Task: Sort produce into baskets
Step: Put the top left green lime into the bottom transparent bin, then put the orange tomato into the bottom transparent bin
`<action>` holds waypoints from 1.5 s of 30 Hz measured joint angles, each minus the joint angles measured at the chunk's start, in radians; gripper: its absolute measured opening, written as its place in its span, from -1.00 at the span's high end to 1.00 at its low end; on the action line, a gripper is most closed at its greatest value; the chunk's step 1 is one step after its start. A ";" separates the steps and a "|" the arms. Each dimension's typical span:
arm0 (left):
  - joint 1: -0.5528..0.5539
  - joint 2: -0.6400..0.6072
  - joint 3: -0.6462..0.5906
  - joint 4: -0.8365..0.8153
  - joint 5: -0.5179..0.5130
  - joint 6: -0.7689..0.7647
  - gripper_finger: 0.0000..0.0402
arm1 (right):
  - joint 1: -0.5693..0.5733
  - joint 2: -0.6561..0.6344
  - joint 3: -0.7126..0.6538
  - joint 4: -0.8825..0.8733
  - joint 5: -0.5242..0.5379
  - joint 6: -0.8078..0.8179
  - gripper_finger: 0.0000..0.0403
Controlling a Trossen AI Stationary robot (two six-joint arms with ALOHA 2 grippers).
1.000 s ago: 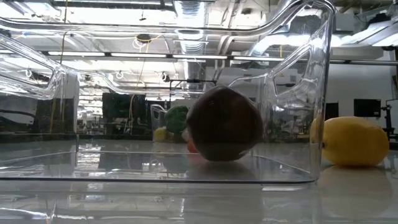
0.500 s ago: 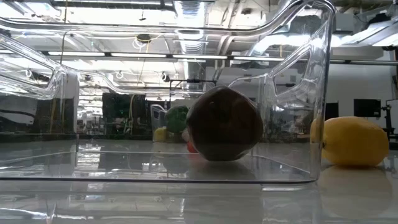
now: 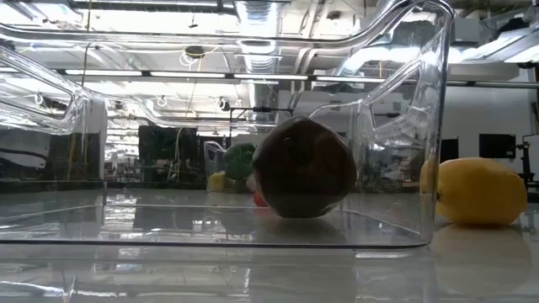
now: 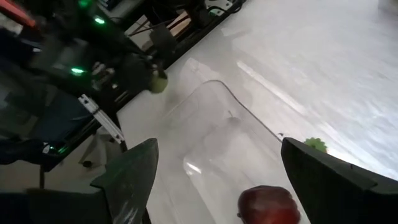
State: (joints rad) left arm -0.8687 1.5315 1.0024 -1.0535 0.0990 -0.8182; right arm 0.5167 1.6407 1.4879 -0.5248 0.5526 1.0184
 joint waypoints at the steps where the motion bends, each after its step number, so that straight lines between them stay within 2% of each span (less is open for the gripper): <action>1: 0.011 -0.003 0.029 -0.003 -0.030 -0.004 0.15 | 0.000 0.000 0.000 0.000 0.003 0.001 -0.81; 4: 0.045 -0.009 0.128 0.005 -0.083 0.034 0.15 | 0.000 0.000 0.000 0.000 0.007 0.002 -0.81; 11: 0.106 -0.009 0.379 0.037 -0.113 0.212 0.15 | 0.000 -0.001 0.000 0.012 -0.010 0.005 -0.81; 15: 0.155 -0.010 0.474 0.085 -0.290 0.283 0.14 | 0.000 -0.001 0.000 -0.030 -0.028 0.050 -0.81; 17: 0.184 -0.010 0.489 0.127 -0.394 0.313 0.14 | 0.000 -0.001 0.000 -0.067 -0.028 0.089 -0.81; 19: 0.227 -0.009 0.487 0.170 -0.446 0.331 0.14 | 0.000 -0.001 0.000 -0.089 -0.029 0.129 -0.81; 24: 0.358 0.065 0.482 0.196 -0.379 0.327 0.14 | 0.007 -0.007 0.000 -0.161 -0.030 0.238 -0.81; 31: 0.438 0.225 0.482 0.203 -0.174 0.309 -0.01 | 0.044 -0.067 0.000 -0.413 -0.033 0.448 -0.81; 35: 0.441 0.282 0.481 0.220 -0.165 0.308 -0.20 | 0.072 -0.110 0.000 -0.482 -0.030 0.486 -0.81; 40: 0.456 0.285 0.490 0.253 -0.157 0.331 -0.45 | 0.105 -0.142 0.001 -0.553 -0.032 0.522 -0.81; 45: 0.522 0.272 0.532 0.257 -0.162 0.316 -0.51 | 0.108 -0.144 0.001 -0.622 -0.059 0.535 -0.81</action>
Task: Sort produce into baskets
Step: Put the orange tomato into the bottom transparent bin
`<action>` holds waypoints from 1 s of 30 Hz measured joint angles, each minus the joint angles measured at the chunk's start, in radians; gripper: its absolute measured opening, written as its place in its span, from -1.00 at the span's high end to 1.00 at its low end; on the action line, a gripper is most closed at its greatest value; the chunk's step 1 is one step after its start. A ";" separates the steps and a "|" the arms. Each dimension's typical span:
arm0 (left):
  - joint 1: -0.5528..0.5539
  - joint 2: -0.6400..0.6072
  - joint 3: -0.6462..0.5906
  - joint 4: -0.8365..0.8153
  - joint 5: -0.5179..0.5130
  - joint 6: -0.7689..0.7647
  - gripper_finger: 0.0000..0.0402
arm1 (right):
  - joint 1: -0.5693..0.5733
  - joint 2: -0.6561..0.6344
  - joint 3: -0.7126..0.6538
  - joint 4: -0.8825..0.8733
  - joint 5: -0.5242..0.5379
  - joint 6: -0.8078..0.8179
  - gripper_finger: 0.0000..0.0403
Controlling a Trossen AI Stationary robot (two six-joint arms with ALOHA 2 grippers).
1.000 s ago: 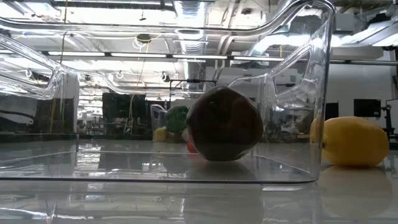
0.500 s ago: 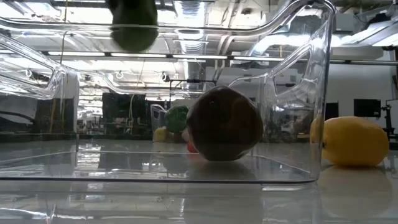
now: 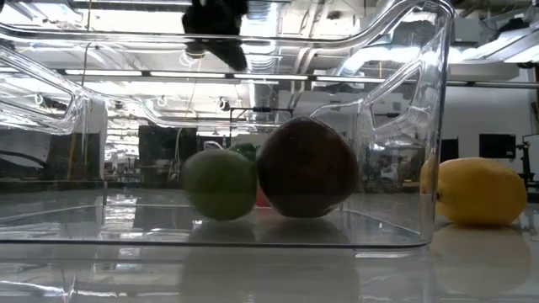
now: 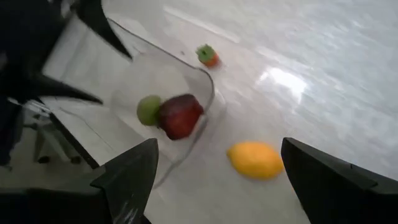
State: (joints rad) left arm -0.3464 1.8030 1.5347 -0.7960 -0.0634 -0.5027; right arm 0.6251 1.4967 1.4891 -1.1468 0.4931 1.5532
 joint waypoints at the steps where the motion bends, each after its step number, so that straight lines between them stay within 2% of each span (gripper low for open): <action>1: 0.021 0.000 0.003 -0.002 0.005 -0.012 -0.51 | -0.005 0.000 0.000 -0.008 -0.002 -0.001 -0.81; 5: 0.117 0.001 0.001 0.021 0.052 -0.071 -0.51 | -0.049 0.000 0.000 -0.009 -0.002 -0.040 -0.81; 9: 0.218 0.003 0.001 0.022 0.177 -0.146 -0.51 | -0.101 0.000 0.000 -0.009 -0.002 -0.092 -0.81; 13: 0.322 0.026 0.000 -0.005 0.285 -0.112 -0.51 | -0.142 0.000 0.000 -0.013 0.001 -0.139 -0.81; 17: 0.397 0.061 -0.001 -0.037 0.313 0.091 -0.48 | -0.157 -0.020 0.000 -0.037 0.007 -0.154 -0.81; 20: 0.421 0.066 -0.001 -0.032 0.340 0.280 -0.42 | -0.127 -0.059 0.000 -0.075 0.063 -0.120 -0.81; 25: 0.429 0.066 0.000 -0.018 0.294 0.601 -0.27 | -0.073 -0.133 0.000 -0.123 0.173 -0.072 -0.81; 30: 0.391 0.066 -0.025 0.023 0.266 0.986 -0.15 | -0.060 -0.198 0.000 -0.166 0.199 -0.069 -0.81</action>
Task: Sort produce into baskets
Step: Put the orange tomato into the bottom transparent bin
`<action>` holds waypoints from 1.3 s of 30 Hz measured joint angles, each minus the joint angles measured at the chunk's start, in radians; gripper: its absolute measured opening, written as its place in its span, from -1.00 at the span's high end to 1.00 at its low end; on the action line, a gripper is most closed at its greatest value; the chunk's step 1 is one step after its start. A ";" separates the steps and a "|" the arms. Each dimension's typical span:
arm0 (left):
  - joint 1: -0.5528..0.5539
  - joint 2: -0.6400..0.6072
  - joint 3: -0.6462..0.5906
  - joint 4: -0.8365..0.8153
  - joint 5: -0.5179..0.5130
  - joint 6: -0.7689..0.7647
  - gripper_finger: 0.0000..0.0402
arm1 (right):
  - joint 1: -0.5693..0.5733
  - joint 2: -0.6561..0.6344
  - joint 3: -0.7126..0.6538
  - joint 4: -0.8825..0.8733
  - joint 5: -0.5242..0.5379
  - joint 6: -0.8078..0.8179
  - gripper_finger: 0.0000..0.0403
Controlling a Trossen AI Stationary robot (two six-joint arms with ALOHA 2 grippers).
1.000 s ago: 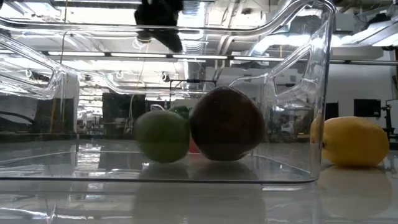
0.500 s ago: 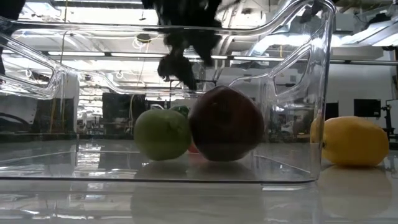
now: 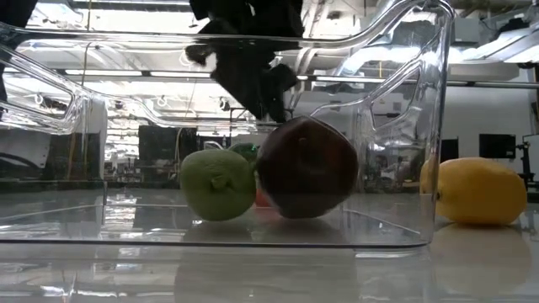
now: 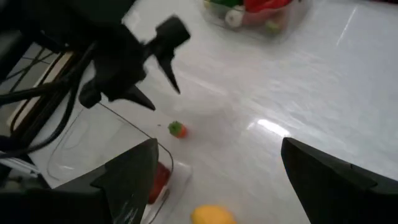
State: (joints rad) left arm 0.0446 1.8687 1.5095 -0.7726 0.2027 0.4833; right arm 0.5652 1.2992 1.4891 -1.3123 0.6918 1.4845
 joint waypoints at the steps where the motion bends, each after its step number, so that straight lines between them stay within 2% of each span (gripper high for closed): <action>1: -0.010 0.000 -0.012 0.028 -0.001 0.069 -0.14 | 0.000 -0.010 0.000 0.000 0.002 -0.007 -0.81; 5: -0.047 0.000 -0.042 0.054 -0.009 0.332 -0.12 | 0.006 -0.036 0.000 0.002 0.019 -0.030 -0.81; 7: -0.058 0.000 -0.066 0.078 -0.043 0.402 -0.11 | 0.005 -0.039 0.000 0.002 0.019 -0.051 -0.81; 17: -0.052 -0.001 -0.158 0.157 -0.022 0.503 -0.11 | 0.005 -0.044 0.000 -0.041 0.018 -0.072 -0.81; 25: -0.034 -0.001 -0.203 0.281 0.092 0.505 -0.11 | 0.005 -0.044 0.000 -0.034 0.018 -0.038 -0.81; 32: -0.008 0.030 -0.223 0.278 0.196 0.536 -0.11 | 0.005 -0.044 -0.001 -0.006 0.018 -0.007 -0.81; 39: -0.008 0.066 -0.223 0.330 0.211 0.545 -0.11 | 0.005 -0.037 -0.002 0.018 0.016 0.020 -0.81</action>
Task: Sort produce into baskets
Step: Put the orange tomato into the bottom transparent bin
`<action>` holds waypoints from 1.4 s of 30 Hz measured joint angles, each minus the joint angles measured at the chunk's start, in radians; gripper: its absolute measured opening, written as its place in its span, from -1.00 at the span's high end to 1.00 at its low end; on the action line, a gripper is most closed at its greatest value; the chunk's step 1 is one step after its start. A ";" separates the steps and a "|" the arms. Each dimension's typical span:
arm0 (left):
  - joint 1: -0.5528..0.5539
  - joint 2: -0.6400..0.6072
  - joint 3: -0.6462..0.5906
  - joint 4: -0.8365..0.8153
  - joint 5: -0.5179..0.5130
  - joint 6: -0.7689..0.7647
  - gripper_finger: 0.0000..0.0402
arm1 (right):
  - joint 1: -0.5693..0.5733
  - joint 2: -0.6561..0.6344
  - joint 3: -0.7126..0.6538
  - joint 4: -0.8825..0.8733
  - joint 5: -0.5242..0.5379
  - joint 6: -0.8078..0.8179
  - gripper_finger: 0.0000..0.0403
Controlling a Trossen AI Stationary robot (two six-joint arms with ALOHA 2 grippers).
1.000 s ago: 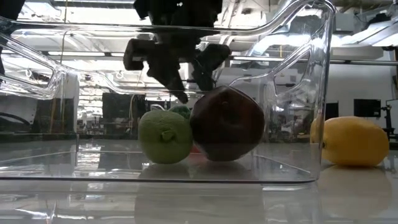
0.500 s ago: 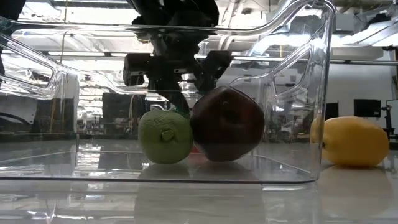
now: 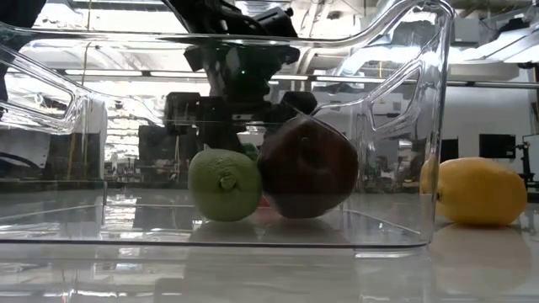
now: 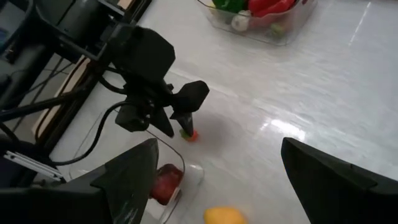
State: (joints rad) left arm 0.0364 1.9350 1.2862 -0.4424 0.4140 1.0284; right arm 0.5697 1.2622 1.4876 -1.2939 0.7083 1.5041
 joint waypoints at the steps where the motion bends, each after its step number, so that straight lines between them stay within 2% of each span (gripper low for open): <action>1: 0.000 0.002 -0.002 -0.007 0.000 0.001 -0.11 | 0.000 0.001 0.000 -0.002 0.000 0.010 -0.81; 6: 0.003 0.038 -0.003 0.007 -0.007 -0.012 -0.02 | -0.002 0.002 0.000 0.004 0.001 0.017 -0.81; 21: 0.002 0.064 -0.001 -0.020 -0.081 -0.030 0.47 | -0.003 0.002 0.000 0.004 0.003 0.035 -0.81; 24: 0.006 0.048 0.003 -0.050 -0.086 -0.044 0.50 | -0.003 0.002 0.000 0.004 0.003 0.036 -0.81; 30: 0.040 -0.020 0.092 -0.134 -0.085 -0.092 0.51 | -0.003 -0.001 0.000 -0.027 0.003 0.034 -0.81; 34: 0.052 -0.096 0.156 -0.181 -0.035 -0.197 0.51 | -0.015 -0.011 0.001 -0.061 0.006 0.033 -0.81; 39: 0.006 -0.177 0.192 -0.191 0.141 -0.477 0.47 | -0.050 -0.022 0.001 -0.094 0.009 0.009 -0.81; 42: -0.049 -0.203 0.192 -0.207 0.199 -0.613 0.43 | -0.076 -0.026 0.001 -0.096 0.005 -0.026 -0.81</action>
State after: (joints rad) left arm -0.0129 1.7323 1.4784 -0.6492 0.6127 0.4157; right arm 0.4935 1.2361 1.4883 -1.3900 0.7134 1.4783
